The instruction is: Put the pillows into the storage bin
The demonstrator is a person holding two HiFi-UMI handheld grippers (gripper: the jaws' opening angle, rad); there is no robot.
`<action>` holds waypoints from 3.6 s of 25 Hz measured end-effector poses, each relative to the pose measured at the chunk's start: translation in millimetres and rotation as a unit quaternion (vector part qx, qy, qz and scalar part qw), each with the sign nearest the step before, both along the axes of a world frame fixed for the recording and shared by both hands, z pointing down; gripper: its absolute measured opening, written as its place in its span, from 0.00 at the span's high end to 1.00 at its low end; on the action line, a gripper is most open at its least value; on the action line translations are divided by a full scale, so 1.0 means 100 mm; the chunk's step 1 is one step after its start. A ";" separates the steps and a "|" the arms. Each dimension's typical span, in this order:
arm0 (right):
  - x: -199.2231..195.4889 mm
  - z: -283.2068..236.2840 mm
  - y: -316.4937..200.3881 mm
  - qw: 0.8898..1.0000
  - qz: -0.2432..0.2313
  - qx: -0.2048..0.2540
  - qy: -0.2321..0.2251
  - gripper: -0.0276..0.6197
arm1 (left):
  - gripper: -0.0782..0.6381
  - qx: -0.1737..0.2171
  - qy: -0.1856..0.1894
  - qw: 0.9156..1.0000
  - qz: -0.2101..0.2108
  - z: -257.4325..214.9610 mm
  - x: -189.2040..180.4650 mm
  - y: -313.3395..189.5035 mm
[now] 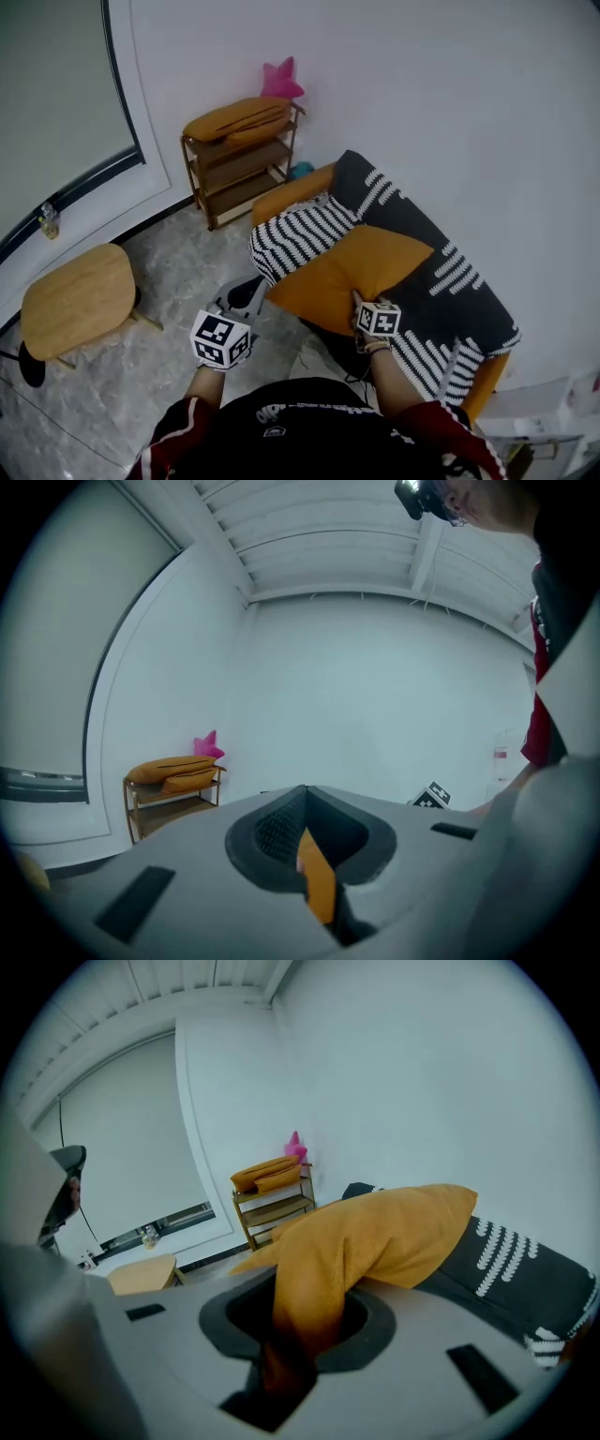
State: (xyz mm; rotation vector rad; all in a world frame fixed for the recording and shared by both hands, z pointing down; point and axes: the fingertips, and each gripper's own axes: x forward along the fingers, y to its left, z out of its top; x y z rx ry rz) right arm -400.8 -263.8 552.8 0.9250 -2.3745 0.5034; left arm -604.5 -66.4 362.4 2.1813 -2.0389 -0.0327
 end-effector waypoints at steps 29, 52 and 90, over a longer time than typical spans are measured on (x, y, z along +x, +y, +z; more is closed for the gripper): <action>2.44 -0.66 1.26 0.981 0.179 0.073 0.029 0.80 | 0.89 -0.010 0.031 0.950 0.312 0.12 2.57 -0.63; 6.13 -0.62 3.00 0.902 0.423 0.074 0.035 0.80 | 0.89 -0.046 -0.020 0.825 0.563 0.27 6.61 0.28; 8.88 1.32 6.72 0.783 0.617 -0.068 0.052 0.78 | 0.89 -0.181 -0.126 0.599 0.770 2.17 10.11 2.92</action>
